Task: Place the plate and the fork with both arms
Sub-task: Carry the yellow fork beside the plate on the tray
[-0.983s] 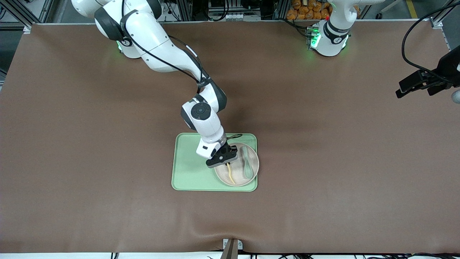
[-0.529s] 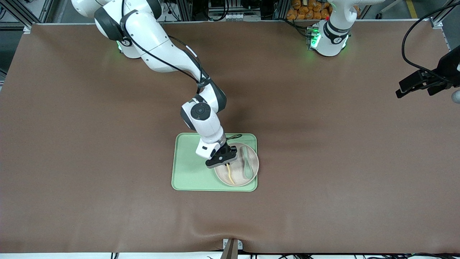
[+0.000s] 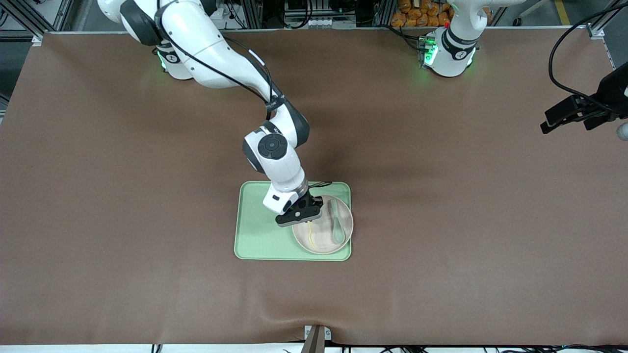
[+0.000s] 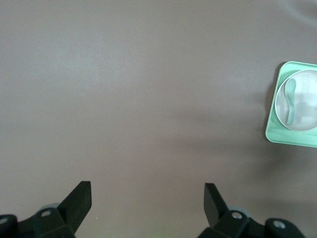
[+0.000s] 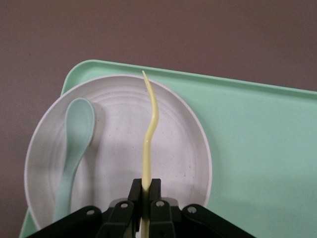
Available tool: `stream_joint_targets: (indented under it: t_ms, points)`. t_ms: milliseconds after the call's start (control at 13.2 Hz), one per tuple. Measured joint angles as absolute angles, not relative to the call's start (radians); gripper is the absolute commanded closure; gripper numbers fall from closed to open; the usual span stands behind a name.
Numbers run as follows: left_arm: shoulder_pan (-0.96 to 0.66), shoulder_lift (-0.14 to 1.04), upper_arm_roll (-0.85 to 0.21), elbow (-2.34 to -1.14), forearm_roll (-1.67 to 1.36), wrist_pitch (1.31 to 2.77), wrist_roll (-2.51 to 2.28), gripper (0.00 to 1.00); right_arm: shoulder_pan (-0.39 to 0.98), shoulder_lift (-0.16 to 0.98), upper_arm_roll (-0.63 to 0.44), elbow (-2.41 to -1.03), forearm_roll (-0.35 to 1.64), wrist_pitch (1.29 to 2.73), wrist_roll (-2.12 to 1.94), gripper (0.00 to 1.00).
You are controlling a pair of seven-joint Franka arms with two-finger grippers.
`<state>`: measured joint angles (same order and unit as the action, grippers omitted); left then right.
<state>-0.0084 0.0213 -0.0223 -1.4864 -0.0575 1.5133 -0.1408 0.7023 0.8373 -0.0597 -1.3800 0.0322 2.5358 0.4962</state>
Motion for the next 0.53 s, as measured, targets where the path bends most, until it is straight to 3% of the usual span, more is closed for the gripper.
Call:
stream_joint_targets:
  t_ms: [227,529]
  points:
    - [-0.008,0.021,-0.022,-1.486,-0.058,1.513,-0.141,0.00,0.690,0.766,-0.069,-1.393,0.032,2.415,0.552,1.00]
    - [-0.007,0.021,-0.021,-1.486,-0.058,1.513,-0.141,0.00,0.620,0.682,-0.074,-1.541,0.032,2.410,0.555,1.00]
